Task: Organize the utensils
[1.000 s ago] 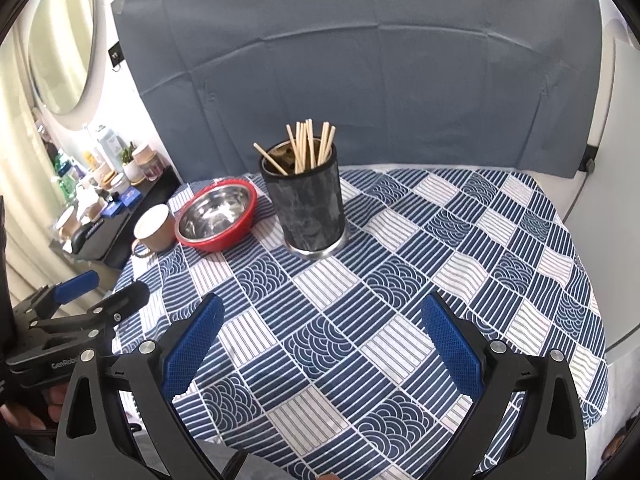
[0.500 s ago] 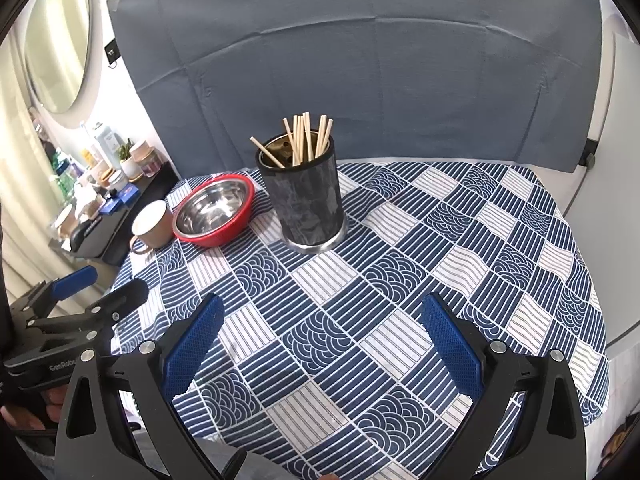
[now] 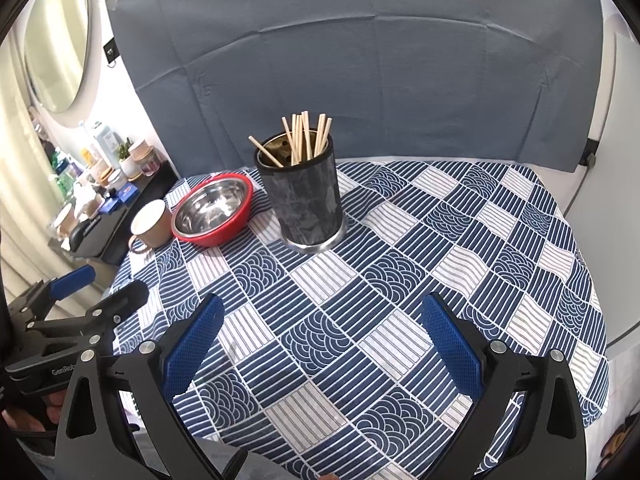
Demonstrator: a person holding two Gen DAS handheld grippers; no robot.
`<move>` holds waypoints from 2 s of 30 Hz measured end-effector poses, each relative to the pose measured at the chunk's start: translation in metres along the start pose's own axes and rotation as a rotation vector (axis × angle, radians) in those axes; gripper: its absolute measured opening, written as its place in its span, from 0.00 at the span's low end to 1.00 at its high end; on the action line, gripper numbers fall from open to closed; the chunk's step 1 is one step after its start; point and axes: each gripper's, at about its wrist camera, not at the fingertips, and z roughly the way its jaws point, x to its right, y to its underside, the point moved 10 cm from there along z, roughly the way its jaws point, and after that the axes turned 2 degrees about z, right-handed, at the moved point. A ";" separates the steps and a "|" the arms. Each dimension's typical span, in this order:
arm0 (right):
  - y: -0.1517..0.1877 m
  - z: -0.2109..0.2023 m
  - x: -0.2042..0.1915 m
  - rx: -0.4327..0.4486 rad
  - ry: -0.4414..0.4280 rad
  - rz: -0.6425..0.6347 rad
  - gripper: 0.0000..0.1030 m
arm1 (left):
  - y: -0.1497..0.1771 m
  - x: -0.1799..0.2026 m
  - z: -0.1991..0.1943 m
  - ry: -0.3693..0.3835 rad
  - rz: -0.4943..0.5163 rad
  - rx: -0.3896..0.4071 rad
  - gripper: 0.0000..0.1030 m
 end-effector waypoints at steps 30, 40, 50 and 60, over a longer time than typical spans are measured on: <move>-0.001 -0.001 0.001 -0.001 0.003 0.004 0.92 | 0.002 0.001 -0.001 0.028 0.000 0.003 0.94; 0.000 -0.001 0.001 -0.005 0.006 0.005 0.92 | 0.002 0.005 -0.002 0.038 0.011 0.004 0.94; 0.002 0.001 0.001 -0.013 0.005 0.006 0.92 | 0.004 0.004 0.000 0.037 0.005 -0.007 0.94; 0.003 0.003 0.000 -0.023 0.001 0.000 0.92 | 0.003 -0.001 0.000 0.019 -0.002 -0.010 0.94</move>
